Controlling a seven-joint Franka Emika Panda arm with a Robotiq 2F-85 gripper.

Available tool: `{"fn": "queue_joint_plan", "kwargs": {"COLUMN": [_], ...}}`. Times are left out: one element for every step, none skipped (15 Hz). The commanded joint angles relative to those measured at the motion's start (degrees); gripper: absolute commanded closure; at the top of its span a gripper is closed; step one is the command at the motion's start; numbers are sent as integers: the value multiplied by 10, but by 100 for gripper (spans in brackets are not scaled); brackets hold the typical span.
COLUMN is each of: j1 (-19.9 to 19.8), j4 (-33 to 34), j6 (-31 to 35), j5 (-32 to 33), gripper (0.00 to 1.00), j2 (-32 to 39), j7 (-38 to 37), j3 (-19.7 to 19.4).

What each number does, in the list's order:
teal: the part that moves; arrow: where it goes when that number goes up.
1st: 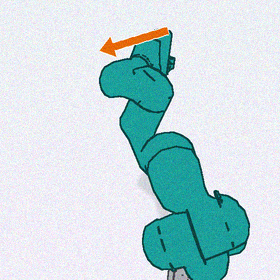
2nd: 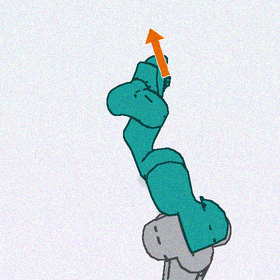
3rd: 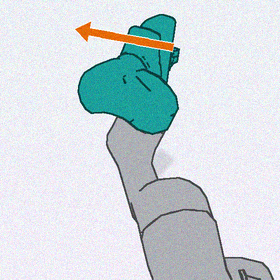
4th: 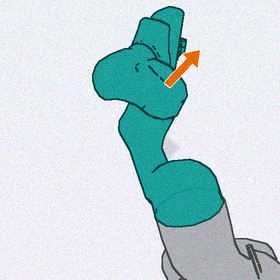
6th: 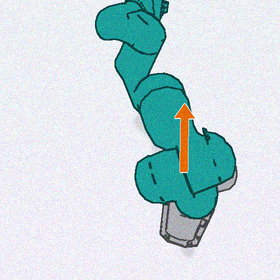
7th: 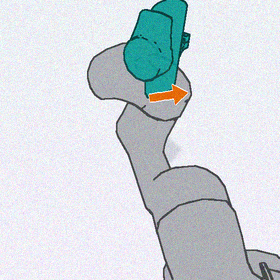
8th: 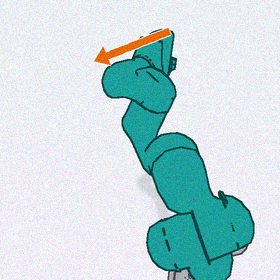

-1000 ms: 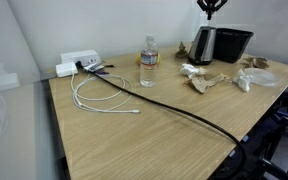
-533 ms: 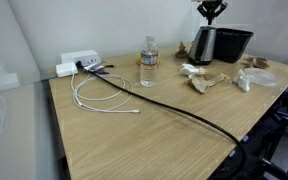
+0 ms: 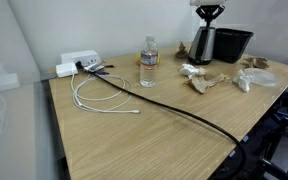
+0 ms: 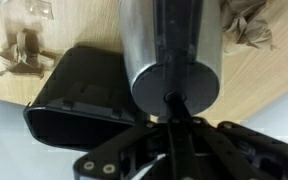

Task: Close the kettle, open it then throw the brown paper in the landfill bin

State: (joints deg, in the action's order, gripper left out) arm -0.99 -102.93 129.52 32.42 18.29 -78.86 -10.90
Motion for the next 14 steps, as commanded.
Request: {"fn": "queue_joint_plan", "kwargs": {"j1": [18, 24, 32, 37, 40, 44, 46, 32, 32, 32, 30, 24, 20, 16], "j4": [-12, -17, -21, -26, -31, -36, -40, -28, -32, -34, -35, -37, -38, -38], "j6": [-3, -6, -11, -17, -22, -27, -29, -2, 1, 2, 4, 8, 10, 11], "j5": [10, 15, 25, 37, 50, 69, 84, 101, 118, 134, 147, 157, 163, 164], "gripper": [100, 100, 100, 100, 100, 100, 100, 100, 100, 100, 100, 100, 100, 100], "j2": [-8, -11, -11, -11, -12, -14, -16, 4, 1, 0, 0, 0, 0, 0], "j7": [-17, -21, -29, -38, -46, -60, -71, -72, -85, -95, -104, -110, -113, -115], "j3": [-2, -1, -2, -3, -2, -2, 0, -6, -7, -8, -9, -9, -8, -7]}}
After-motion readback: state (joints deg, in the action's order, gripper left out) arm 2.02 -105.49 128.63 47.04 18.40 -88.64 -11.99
